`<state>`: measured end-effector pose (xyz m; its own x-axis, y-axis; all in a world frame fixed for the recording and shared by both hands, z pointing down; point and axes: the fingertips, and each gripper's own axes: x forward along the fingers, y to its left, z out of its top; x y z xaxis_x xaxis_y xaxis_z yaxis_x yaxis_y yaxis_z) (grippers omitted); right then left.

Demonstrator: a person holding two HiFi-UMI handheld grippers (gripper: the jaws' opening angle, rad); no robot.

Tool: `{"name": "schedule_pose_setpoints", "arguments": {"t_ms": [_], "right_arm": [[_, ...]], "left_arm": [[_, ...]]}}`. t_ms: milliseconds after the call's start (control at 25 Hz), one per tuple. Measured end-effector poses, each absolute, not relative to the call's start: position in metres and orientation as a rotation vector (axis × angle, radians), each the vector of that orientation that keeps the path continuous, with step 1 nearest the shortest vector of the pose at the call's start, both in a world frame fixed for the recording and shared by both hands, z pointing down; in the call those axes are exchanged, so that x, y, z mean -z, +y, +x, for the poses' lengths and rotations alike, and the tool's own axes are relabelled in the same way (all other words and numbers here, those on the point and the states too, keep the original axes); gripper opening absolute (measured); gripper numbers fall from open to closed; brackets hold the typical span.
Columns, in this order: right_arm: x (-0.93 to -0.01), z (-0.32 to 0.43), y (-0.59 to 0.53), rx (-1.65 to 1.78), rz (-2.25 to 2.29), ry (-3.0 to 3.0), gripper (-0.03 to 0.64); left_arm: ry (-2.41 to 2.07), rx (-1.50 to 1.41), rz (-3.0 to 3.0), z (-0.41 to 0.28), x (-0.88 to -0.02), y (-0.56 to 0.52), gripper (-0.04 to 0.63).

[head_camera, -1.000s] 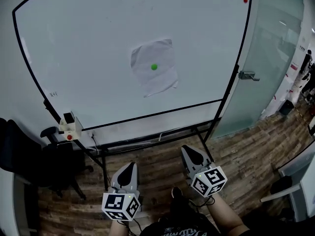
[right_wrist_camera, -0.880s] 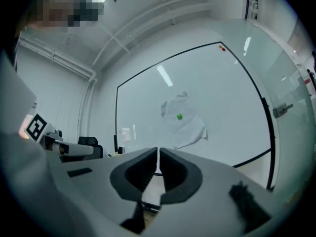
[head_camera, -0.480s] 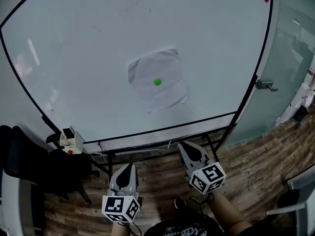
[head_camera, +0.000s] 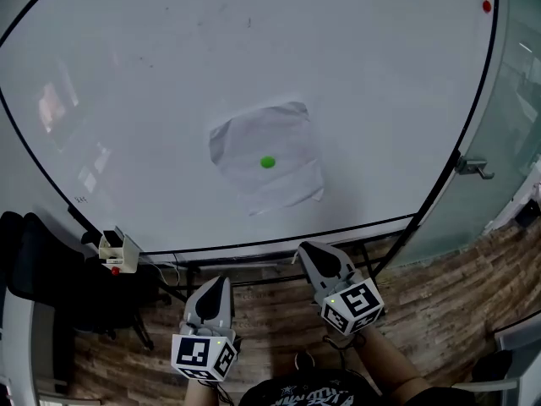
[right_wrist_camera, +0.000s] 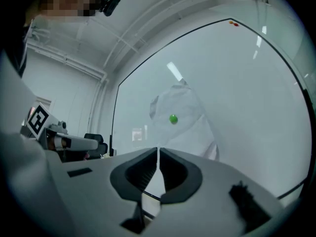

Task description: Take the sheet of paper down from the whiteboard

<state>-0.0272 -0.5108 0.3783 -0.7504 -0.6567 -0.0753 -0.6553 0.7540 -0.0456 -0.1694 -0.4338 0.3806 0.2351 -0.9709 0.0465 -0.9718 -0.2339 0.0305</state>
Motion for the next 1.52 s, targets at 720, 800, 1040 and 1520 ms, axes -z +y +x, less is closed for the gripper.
{"name": "schedule_pose_setpoints", "arguments": {"t_ms": [720,800,1040,1520], "right_arm": [[-0.322,-0.073,-0.575,-0.488,-1.119,2.880,0.081],[-0.316,-0.078,-0.582,-0.528,-1.173,2.867,0.091],[-0.301,-0.089,-0.611,-0.561,-1.347,2.806,0.130],[-0.293,-0.106,-0.646,-0.626,-1.586,2.730,0.141]], "left_arm": [[-2.084,0.150,2.425,-0.205,-0.332,-0.490,0.008],[-2.054,0.157,2.462,-0.210,-0.326,-0.500,0.008],[-2.002,0.175,2.584,-0.222,-0.302,-0.532,0.009],[-1.963,0.113,2.829,-0.214,-0.258,-0.583,0.132]]}}
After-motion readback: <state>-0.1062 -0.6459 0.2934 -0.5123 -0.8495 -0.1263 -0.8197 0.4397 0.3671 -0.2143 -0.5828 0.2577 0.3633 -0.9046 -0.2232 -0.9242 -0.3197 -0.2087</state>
